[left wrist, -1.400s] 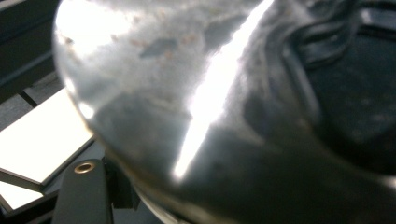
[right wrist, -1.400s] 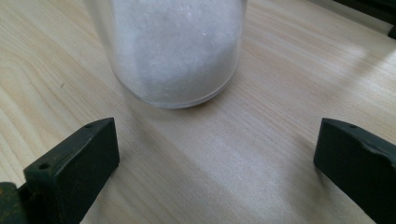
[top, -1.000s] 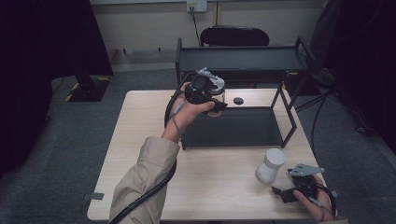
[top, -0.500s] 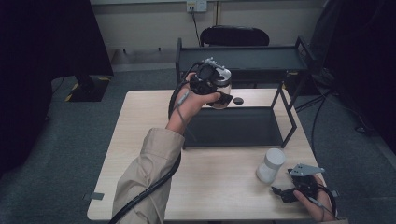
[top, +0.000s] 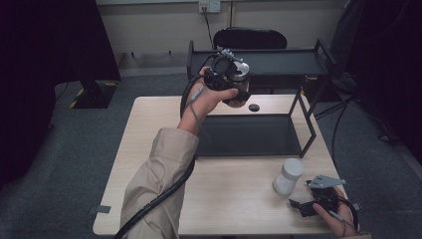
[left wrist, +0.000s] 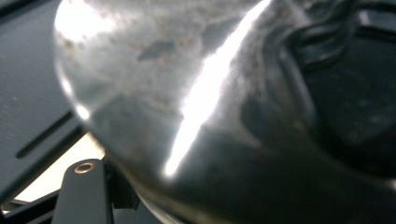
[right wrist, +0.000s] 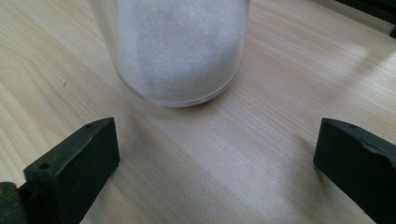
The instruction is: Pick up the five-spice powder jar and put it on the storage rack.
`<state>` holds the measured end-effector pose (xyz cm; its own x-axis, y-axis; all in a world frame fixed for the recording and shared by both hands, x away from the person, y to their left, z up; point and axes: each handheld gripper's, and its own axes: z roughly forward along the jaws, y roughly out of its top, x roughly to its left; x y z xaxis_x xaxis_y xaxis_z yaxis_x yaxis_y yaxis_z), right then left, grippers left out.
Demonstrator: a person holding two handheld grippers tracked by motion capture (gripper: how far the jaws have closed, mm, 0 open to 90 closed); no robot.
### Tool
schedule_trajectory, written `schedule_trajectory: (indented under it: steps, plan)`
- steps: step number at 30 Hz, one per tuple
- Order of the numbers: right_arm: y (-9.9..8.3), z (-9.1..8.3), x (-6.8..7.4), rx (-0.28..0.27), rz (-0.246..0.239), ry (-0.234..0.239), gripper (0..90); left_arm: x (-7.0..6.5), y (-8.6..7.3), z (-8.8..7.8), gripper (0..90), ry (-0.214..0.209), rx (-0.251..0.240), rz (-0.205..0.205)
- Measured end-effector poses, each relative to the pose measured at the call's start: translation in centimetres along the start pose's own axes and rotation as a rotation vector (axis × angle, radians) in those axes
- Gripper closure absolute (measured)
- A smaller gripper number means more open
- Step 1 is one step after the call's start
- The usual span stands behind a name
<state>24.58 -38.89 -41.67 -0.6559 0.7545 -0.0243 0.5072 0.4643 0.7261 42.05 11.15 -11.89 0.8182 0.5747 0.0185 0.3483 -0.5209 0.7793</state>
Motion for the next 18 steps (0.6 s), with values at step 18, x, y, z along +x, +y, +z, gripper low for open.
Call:
schedule_trajectory:
  steps: [18]
  plan:
    - [0.0,0.0,0.0,0.000,0.001,0.000,0.0,0.3,2.7,-1.5,30.3,0.036,0.001,-0.018]
